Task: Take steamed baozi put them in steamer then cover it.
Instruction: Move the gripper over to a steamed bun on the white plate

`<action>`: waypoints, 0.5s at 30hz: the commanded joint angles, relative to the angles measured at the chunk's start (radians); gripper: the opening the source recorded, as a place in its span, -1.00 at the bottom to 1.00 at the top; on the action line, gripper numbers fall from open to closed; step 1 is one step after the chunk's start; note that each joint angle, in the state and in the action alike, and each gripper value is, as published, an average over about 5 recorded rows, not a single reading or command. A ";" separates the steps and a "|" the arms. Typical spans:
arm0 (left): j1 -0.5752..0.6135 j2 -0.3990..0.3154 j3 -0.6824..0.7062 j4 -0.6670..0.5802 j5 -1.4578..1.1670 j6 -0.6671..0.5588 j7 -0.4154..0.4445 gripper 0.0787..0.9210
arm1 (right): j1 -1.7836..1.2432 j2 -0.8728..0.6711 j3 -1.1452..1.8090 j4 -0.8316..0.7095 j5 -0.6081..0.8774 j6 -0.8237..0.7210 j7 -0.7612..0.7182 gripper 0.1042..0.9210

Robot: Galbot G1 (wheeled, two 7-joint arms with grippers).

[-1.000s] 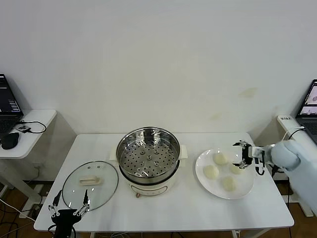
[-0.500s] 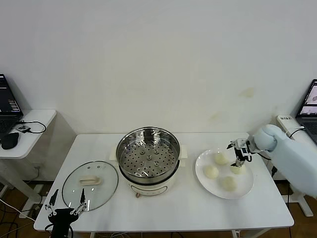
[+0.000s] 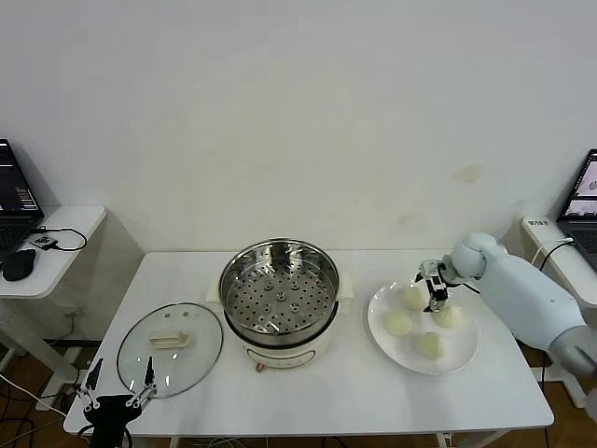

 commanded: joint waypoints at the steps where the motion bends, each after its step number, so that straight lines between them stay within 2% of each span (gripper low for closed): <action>1: 0.000 0.000 -0.001 0.000 0.001 -0.001 0.000 0.77 | 0.020 0.049 -0.021 -0.069 -0.026 0.008 0.006 0.76; 5: -0.002 0.003 0.001 -0.003 0.005 -0.002 -0.001 0.77 | 0.010 0.052 -0.014 -0.075 -0.032 0.011 0.011 0.69; 15: 0.004 -0.002 0.003 -0.011 0.006 -0.003 -0.004 0.77 | 0.005 0.067 0.003 -0.089 -0.037 0.015 0.012 0.28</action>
